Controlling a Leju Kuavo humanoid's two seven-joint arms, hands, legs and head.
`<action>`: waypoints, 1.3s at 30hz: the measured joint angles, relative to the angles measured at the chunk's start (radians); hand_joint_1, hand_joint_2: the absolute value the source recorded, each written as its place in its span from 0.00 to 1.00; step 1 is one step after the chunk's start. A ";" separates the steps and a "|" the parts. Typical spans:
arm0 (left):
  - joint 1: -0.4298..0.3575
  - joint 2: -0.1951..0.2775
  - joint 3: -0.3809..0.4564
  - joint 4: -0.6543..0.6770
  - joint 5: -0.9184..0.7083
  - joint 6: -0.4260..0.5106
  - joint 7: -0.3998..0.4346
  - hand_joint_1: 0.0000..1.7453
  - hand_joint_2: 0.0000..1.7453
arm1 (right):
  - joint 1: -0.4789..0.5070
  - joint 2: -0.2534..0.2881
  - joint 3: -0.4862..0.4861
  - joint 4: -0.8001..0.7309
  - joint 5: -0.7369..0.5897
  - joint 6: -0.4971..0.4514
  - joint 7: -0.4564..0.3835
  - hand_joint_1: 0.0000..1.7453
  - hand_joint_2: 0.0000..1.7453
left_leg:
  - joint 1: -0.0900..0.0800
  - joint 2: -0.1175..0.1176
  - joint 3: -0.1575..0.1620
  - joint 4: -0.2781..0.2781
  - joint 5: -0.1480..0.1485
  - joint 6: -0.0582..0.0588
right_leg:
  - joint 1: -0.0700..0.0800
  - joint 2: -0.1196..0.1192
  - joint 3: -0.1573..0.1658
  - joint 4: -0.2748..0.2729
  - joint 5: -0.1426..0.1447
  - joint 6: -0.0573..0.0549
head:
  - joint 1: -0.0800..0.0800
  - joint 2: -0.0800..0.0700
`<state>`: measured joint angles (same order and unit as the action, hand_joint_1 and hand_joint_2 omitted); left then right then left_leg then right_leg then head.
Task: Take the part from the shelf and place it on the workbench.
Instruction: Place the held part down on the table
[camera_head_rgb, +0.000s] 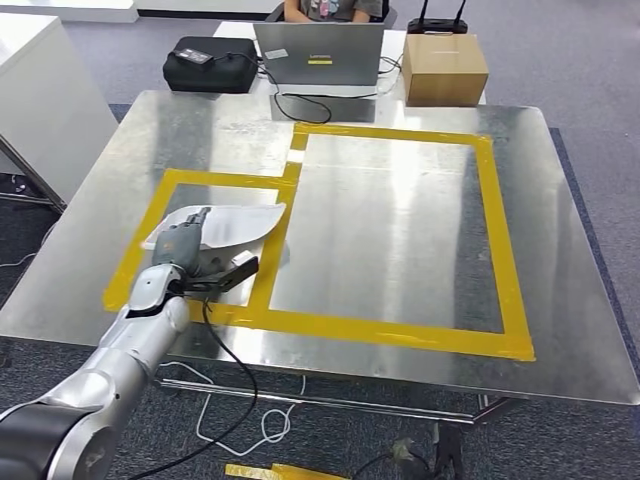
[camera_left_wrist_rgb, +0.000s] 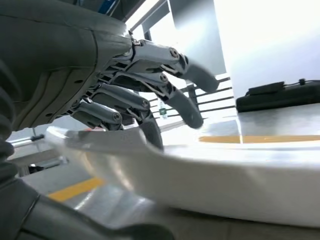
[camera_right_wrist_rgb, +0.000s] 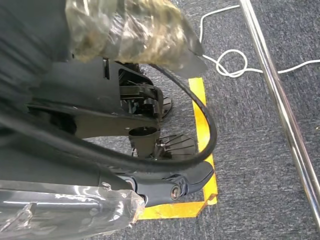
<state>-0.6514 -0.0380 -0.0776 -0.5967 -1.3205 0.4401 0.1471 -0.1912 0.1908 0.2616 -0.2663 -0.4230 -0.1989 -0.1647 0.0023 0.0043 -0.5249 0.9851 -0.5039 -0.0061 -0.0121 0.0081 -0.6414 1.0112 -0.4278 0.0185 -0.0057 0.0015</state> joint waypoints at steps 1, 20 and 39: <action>0.002 -0.003 0.002 -0.001 0.010 0.003 -0.014 0.00 0.00 | 0.000 0.000 -0.003 0.000 0.001 0.000 -0.001 0.00 0.00 | 0.000 0.000 0.000 0.000 0.000 0.000 | 0.000 0.000 0.000 0.000 0.000 0.000 | 0.000 0.000; 0.448 -0.060 -0.088 -0.679 0.393 0.006 -0.360 0.00 0.00 | 0.079 0.000 -0.136 0.000 -0.023 0.006 -0.117 0.00 0.00 | -0.001 0.001 0.001 0.000 -0.006 0.003 | -0.001 0.001 0.001 0.000 -0.005 0.002 | 0.000 0.000; 0.612 -0.042 -0.116 -0.938 0.536 -0.012 -0.434 0.00 0.00 | 0.097 0.000 -0.188 0.000 -0.026 0.009 -0.137 0.00 0.00 | -0.002 0.001 0.003 0.001 -0.008 0.006 | -0.002 0.001 0.006 -0.001 -0.005 0.003 | 0.000 0.000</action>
<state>-0.0395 -0.0799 -0.1935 -1.5351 -0.7844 0.4277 -0.2866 -0.0943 0.1912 0.0737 -0.2662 -0.4494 -0.1904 -0.3020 0.0007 0.0052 -0.5219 0.9861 -0.5121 -0.0005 -0.0141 0.0088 -0.6356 1.0101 -0.4331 0.0214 -0.0059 0.0015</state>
